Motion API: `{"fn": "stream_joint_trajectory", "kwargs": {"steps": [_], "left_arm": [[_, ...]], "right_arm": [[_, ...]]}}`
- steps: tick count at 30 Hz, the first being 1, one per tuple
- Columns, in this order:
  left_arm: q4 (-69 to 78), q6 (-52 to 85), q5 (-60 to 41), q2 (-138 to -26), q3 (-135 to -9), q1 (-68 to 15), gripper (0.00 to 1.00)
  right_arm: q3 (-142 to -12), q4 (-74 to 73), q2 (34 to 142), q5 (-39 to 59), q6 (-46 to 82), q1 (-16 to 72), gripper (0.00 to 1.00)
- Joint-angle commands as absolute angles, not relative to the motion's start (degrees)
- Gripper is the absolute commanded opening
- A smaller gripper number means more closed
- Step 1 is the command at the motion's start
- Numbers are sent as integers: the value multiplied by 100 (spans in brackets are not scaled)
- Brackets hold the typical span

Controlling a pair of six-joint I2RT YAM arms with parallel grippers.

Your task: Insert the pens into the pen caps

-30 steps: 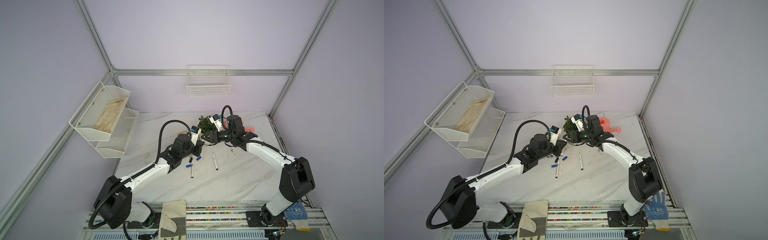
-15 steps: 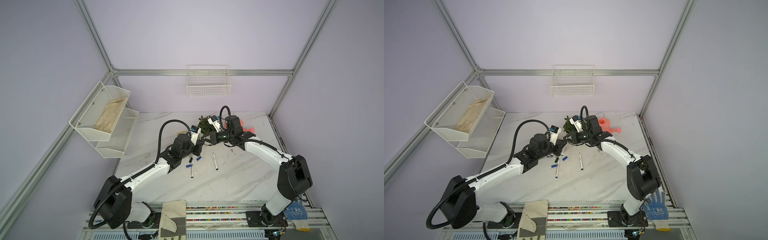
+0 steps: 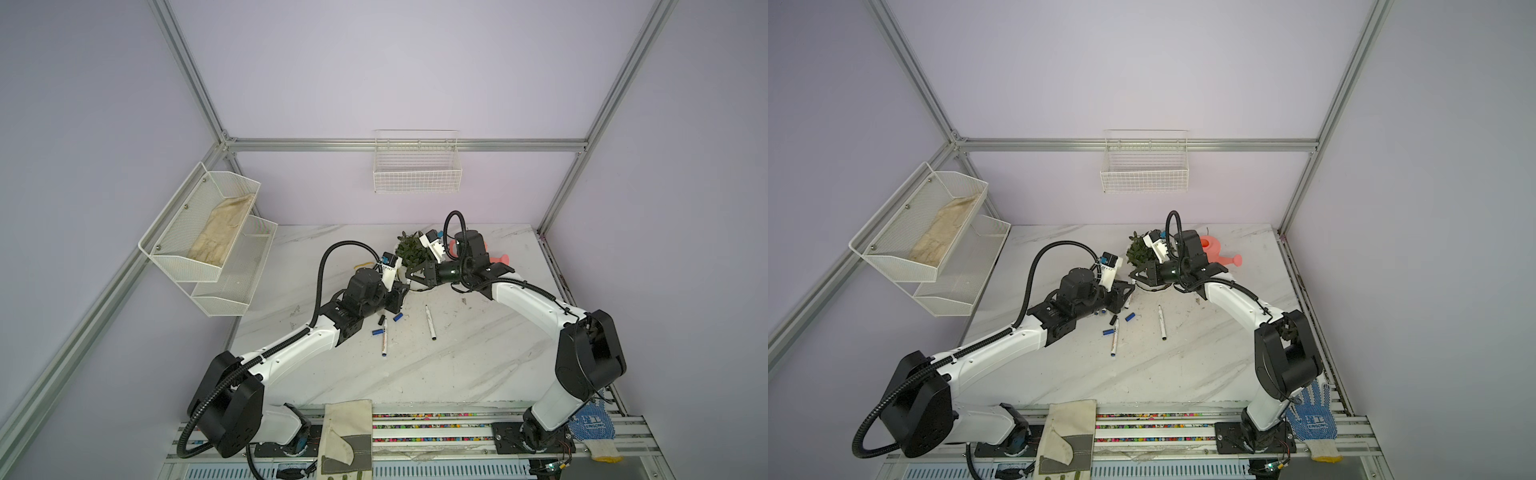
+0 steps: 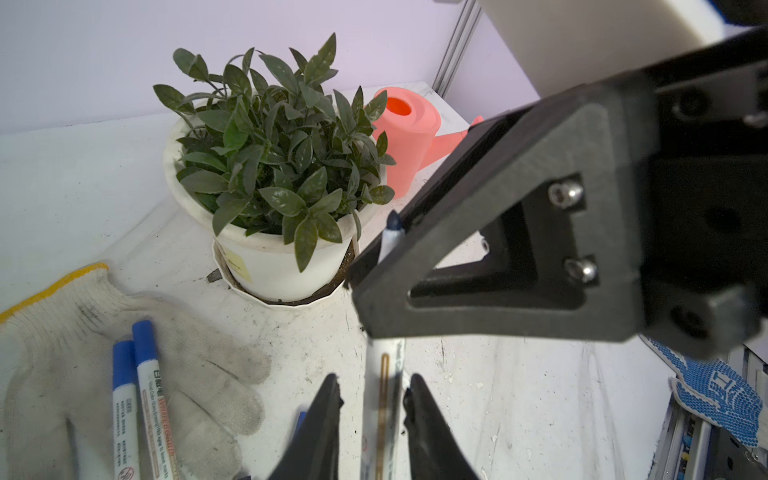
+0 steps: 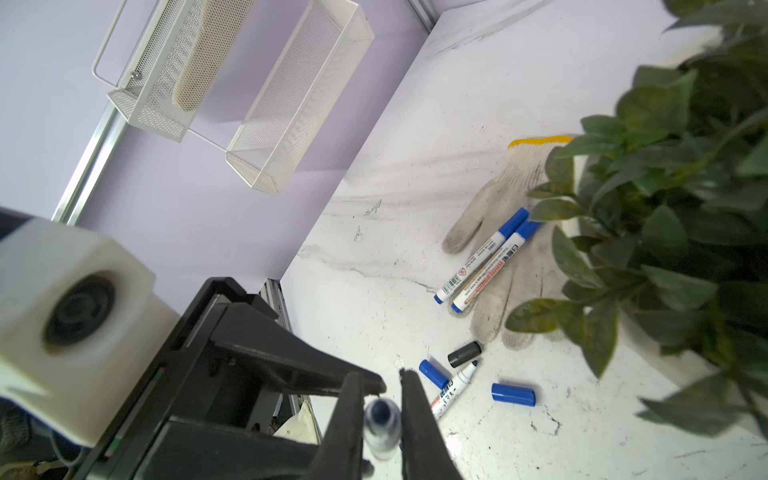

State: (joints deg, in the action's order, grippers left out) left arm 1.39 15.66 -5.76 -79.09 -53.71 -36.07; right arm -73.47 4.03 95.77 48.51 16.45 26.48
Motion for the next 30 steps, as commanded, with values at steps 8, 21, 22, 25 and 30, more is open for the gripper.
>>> {"fn": "stream_joint_trajectory", "kwargs": {"steps": [8, 21, 22, 25, 30], "left_arm": [[336, 1531, -920, -7869, -5314, -3621, 28], [422, 1602, -1135, -8051, -5471, -3620, 26], [444, 1592, -1142, -8043, -5481, -3620, 26], [491, 1583, -1189, -8241, -5543, -3621, 24], [501, 1596, -1289, -8343, -5612, -3618, 19]], "right_arm": [[-7250, 85, 9382, 5202, 1766, 2595, 5], [-7197, 65, 9281, 5344, 1722, 2593, 4], [-7196, 65, 9281, 5355, 1723, 2593, 4], [-7200, 83, 9305, 5361, 1714, 2593, 4], [-7216, 110, 9314, 5344, 1713, 2593, 4]]}}
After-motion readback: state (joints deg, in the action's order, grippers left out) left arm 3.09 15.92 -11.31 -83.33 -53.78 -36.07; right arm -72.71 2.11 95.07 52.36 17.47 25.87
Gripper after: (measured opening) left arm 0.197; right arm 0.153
